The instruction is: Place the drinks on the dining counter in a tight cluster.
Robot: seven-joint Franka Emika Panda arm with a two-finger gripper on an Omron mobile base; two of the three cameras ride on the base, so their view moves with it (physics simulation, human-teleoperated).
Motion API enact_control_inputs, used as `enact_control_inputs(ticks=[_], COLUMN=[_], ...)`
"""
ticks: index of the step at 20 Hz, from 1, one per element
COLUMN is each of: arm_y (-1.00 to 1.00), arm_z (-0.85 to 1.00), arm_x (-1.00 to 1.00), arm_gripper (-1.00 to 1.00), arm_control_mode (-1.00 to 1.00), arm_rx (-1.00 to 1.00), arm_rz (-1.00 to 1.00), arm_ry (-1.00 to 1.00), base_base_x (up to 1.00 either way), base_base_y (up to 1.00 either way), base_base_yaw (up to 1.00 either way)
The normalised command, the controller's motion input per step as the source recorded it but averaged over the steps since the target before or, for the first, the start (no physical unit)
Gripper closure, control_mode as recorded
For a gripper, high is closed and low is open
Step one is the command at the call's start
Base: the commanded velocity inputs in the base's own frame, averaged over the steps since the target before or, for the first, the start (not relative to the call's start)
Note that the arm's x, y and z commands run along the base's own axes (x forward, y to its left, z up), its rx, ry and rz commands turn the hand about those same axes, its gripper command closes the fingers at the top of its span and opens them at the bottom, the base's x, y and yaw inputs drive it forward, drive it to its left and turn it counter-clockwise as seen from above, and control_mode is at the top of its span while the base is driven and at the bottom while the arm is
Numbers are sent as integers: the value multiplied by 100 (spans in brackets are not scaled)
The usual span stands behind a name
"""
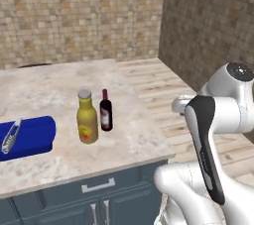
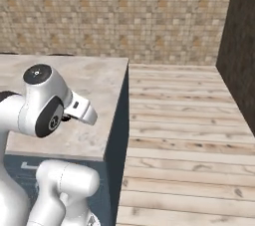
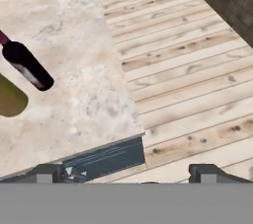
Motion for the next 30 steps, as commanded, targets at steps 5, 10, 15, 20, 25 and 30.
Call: enact_control_inputs(ticks=[5, 10, 15, 20, 25, 30], arm_y=[0, 0, 0, 0, 0, 0], arm_z=[0, 0, 0, 0, 0, 0], arm_x=[0, 0, 0, 0, 0, 0], arm_gripper=[-100, -100, -100, -100, -100, -100], arm_control_mode=[100, 100, 100, 100, 100, 100], arm_rx=[0, 0, 0, 0, 0, 0], arm_rz=[0, 0, 0, 0, 0, 0], arm_ry=[0, 0, 0, 0, 0, 0], base_base_x=[-100, -57, 0, 1, 30, 28], base_base_y=[6, 49, 43, 24, 8, 0], base_base_yaw=[26, 65, 97, 100, 95, 98])
